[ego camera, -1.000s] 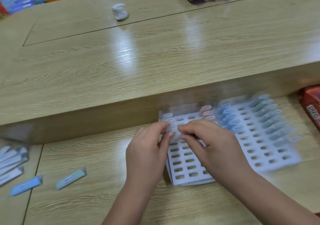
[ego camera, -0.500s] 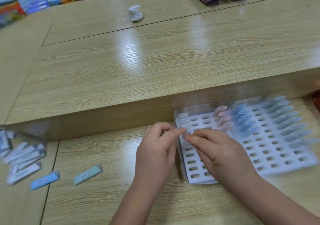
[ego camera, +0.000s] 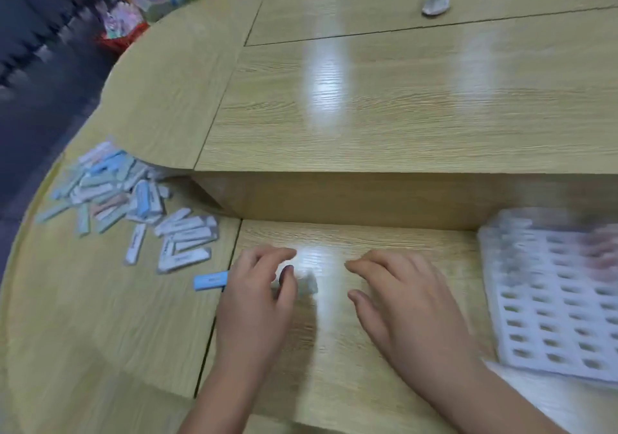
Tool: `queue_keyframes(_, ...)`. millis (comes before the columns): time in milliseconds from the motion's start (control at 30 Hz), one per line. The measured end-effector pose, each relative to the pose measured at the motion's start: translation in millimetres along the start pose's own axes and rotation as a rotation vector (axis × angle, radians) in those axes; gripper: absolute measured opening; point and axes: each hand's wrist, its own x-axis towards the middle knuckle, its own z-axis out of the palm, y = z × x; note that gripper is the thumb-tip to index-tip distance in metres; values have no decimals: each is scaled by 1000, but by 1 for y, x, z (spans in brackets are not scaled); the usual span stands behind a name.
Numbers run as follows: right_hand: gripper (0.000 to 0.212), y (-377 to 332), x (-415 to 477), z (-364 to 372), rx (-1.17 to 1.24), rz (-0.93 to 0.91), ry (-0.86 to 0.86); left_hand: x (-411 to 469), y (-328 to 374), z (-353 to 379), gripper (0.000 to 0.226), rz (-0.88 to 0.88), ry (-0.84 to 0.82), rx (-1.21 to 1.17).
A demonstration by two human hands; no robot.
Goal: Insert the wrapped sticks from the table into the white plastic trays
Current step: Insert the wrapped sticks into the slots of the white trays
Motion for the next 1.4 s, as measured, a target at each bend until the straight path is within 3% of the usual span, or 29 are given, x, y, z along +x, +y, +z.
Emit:
queue_keyframes(133,41,-28,23,42,61,-2,-212,0,-50,-34,30,-86,48,202)
queue_keyframes(300,40,-41,38,71,-77,34,-385,11,-94,-53,35,131,-167,491)
queue_keyframes(467,21,-49,48,71,-69,65,-395,16,-102,-52,21,149,-208,404)
queue_keyframes(567,12,-47,49,61,-35,114,-397,21,-99,-49,28,105,-209,354)
queue_keyframes(633,11,-41,47,52,36,164,-366,25,-94,-48,32,55,-217,262)
queue_keyframes(867,24,-11,27,-6,418,351,-188,30,-25,-27,10,-80,-143,-261)
queue_keyframes(1000,34,7,-2,-57,494,386,-89,26,36,-2,9,-52,-218,-443)
queue_keyframes(1133,42,38,-42,-104,463,469,-2,15,99,25,18,38,-335,-520)
queue_keyframes(1233,46,69,-72,-131,447,531,93,6,138,47,10,77,-389,-549)
queue_keyframes(1400,36,115,-101,-163,416,528,260,-4,178,79,10,101,-422,-541)
